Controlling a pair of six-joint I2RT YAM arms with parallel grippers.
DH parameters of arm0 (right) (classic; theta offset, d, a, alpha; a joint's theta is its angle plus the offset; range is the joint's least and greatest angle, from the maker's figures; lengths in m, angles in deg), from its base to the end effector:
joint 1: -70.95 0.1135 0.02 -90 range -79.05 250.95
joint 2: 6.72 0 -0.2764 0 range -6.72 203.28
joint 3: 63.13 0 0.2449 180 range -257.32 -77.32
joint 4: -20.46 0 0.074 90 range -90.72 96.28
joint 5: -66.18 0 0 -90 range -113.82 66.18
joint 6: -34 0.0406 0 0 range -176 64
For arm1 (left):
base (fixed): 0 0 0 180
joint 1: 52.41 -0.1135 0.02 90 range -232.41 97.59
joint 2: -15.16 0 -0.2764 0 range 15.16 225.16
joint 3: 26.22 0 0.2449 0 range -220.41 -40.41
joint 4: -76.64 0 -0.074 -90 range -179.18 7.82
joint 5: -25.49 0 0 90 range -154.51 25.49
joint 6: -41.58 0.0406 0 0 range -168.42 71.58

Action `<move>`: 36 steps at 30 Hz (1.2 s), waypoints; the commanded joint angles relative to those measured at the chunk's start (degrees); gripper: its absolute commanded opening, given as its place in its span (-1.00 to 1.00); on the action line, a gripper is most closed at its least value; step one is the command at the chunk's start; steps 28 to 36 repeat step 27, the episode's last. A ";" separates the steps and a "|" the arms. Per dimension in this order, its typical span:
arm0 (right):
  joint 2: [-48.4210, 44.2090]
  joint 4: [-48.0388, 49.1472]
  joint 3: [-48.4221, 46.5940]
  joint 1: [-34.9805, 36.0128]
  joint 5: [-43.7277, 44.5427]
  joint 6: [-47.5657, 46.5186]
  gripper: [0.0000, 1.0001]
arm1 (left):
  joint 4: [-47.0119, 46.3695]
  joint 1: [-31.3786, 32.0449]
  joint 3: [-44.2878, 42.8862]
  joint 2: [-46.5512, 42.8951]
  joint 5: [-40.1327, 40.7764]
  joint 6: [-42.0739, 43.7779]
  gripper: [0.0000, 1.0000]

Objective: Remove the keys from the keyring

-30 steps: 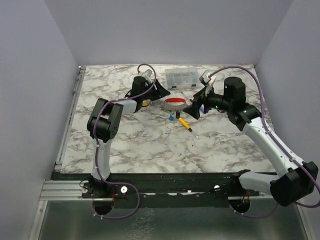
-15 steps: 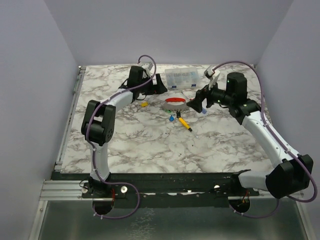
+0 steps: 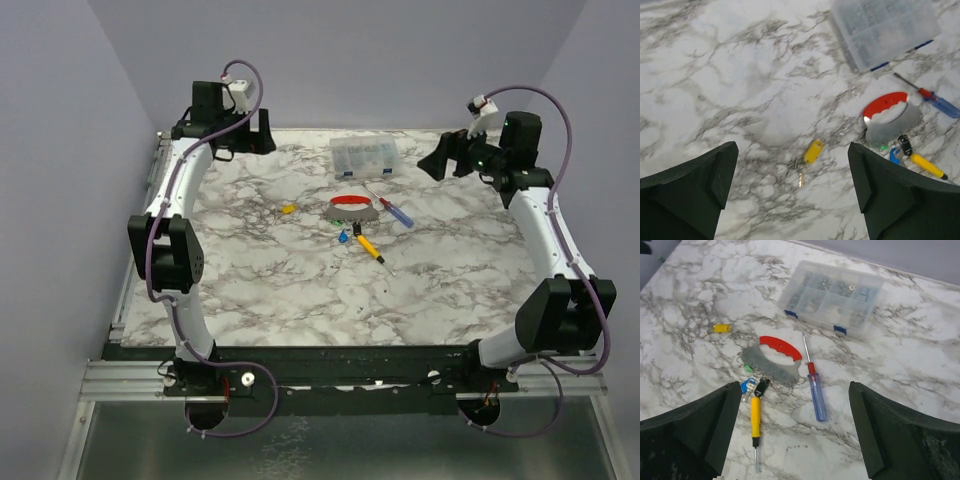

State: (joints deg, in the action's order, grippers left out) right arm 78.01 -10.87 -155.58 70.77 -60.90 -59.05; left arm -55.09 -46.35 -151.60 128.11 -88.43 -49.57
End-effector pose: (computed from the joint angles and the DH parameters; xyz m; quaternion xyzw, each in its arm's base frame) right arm 0.3349 0.0234 0.3790 -0.1939 0.7888 0.2513 0.5264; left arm 0.4527 -0.0646 0.3557 0.1316 0.8662 -0.2121 0.4329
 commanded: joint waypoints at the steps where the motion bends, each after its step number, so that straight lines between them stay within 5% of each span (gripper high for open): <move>1: 1.62 -5.19 0.92 -5.40 -2.18 0.57 1.00 | 9.93 -6.77 3.95 -3.65 0.55 3.88 0.98; 6: 2.07 -8.24 5.62 -9.32 -1.67 -1.60 1.00 | 9.17 -12.09 13.86 -7.81 3.10 4.35 0.98; 16: -2.33 -8.90 20.66 -10.44 -1.34 -6.81 1.00 | 3.67 -12.57 32.53 -18.41 10.59 8.31 0.98; 36: -1.43 -8.08 20.68 -10.41 -2.80 -7.40 1.00 | -0.82 -12.58 37.40 -23.25 12.52 1.45 0.98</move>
